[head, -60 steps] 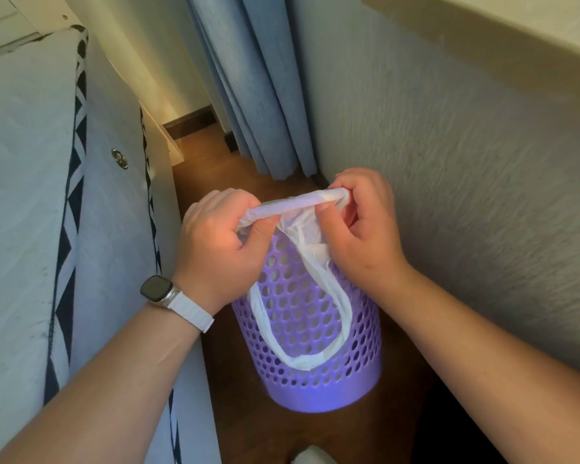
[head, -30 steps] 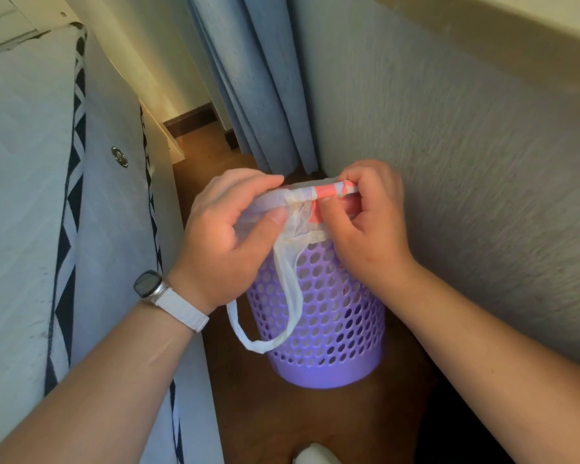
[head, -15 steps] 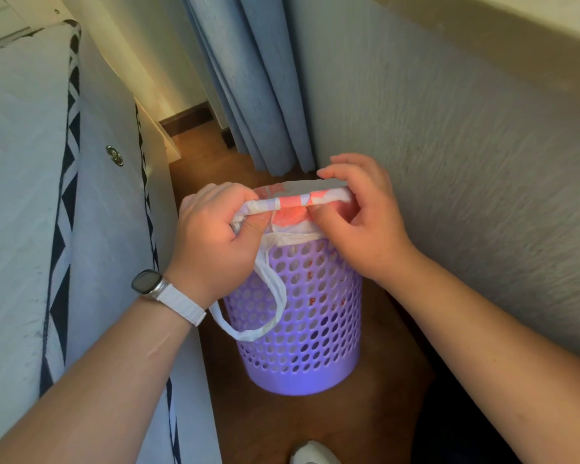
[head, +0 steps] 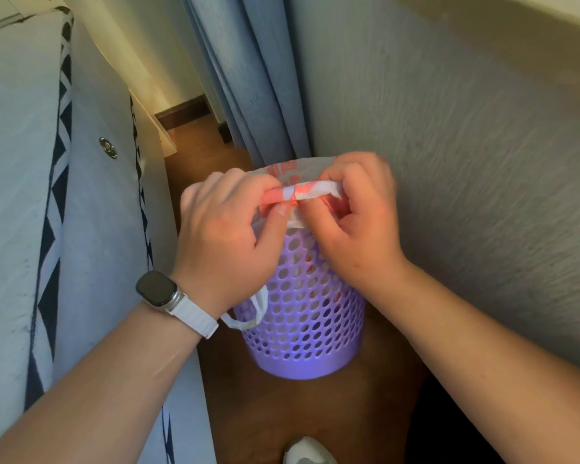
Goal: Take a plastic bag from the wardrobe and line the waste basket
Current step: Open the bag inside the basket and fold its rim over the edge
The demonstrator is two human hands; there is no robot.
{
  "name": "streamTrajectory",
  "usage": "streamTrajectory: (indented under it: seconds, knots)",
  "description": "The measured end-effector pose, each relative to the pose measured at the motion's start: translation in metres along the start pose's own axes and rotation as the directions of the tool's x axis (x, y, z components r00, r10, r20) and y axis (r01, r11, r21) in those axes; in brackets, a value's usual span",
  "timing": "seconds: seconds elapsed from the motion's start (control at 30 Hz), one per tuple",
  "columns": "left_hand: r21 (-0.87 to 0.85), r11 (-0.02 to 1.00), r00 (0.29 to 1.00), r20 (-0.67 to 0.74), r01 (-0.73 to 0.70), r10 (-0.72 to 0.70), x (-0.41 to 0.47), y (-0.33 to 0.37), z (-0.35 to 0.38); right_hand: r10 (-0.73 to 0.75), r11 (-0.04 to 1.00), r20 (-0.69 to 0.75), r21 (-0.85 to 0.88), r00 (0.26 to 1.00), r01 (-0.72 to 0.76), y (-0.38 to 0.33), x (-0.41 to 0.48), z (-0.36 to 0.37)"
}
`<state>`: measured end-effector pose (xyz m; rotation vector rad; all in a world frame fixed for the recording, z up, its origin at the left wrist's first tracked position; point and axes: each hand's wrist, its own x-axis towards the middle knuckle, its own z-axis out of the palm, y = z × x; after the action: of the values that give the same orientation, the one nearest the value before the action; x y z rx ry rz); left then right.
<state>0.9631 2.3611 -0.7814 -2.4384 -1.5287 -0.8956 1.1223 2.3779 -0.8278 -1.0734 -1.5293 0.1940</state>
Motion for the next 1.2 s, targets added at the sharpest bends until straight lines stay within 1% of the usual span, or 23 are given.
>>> streamTrajectory:
  seconds: [0.13,0.2,0.33,0.47,0.5,0.57,0.63,0.7,0.77,0.87,0.97,1.13,1.2]
  knots:
    - [-0.043,0.999,1.000,-0.019,0.018,-0.019,-0.001,-0.014,0.001,-0.019,0.996,0.041,0.090,0.999,0.015,-0.001,-0.001,0.001]
    - [-0.056,0.997,0.998,-0.032,0.046,-0.048,0.000,-0.020,0.001,0.005,0.993,0.066,0.120,0.998,-0.013,0.006,-0.001,0.001]
    - [-0.121,0.992,0.997,-0.065,0.045,-0.053,0.001,-0.024,-0.001,0.079,0.990,0.080,0.110,0.994,-0.088,0.016,0.000,0.000]
    - [-0.223,0.972,0.996,-0.038,0.074,-0.084,0.001,-0.023,0.002,0.080,0.994,0.051,0.070,0.995,-0.084,0.015,-0.001,-0.001]
    - [-0.207,0.976,0.997,-0.027,0.063,-0.071,0.000,-0.022,0.001,0.079,0.995,0.041,0.055,0.996,-0.081,0.015,-0.001,-0.002]
    - [-0.113,0.993,1.000,-0.014,0.011,-0.013,-0.001,-0.018,-0.001,0.061,0.998,0.019,0.026,0.998,-0.062,0.014,0.000,-0.002]
    - [-0.026,0.999,0.999,-0.023,-0.042,0.042,-0.002,-0.009,-0.002,0.013,1.000,-0.008,0.013,1.000,-0.013,0.010,-0.001,-0.002]
    - [0.027,0.998,0.997,-0.047,-0.057,0.058,-0.002,-0.001,0.000,-0.028,1.000,-0.030,0.009,0.999,0.028,0.005,-0.002,0.000]
    - [0.044,0.998,0.996,-0.066,-0.049,0.052,-0.003,0.001,0.001,-0.028,0.999,-0.029,0.015,0.999,0.029,0.000,-0.003,0.002]
    - [0.020,0.999,0.998,-0.059,-0.029,0.031,-0.003,-0.005,0.001,-0.023,0.999,0.026,0.050,0.999,0.021,-0.001,-0.004,0.005]
    - [-0.010,0.999,0.998,-0.056,0.032,-0.033,-0.001,-0.015,0.001,-0.018,0.994,0.104,0.110,0.994,0.006,0.006,-0.003,0.003]
    - [-0.097,0.993,0.994,-0.081,0.062,-0.070,-0.001,-0.021,0.001,0.073,0.989,0.085,0.122,0.994,-0.083,0.021,0.001,0.001]
    - [-0.145,0.987,0.993,-0.081,0.073,-0.086,-0.001,-0.019,0.002,0.080,0.991,0.075,0.105,0.994,-0.088,0.021,0.001,0.001]
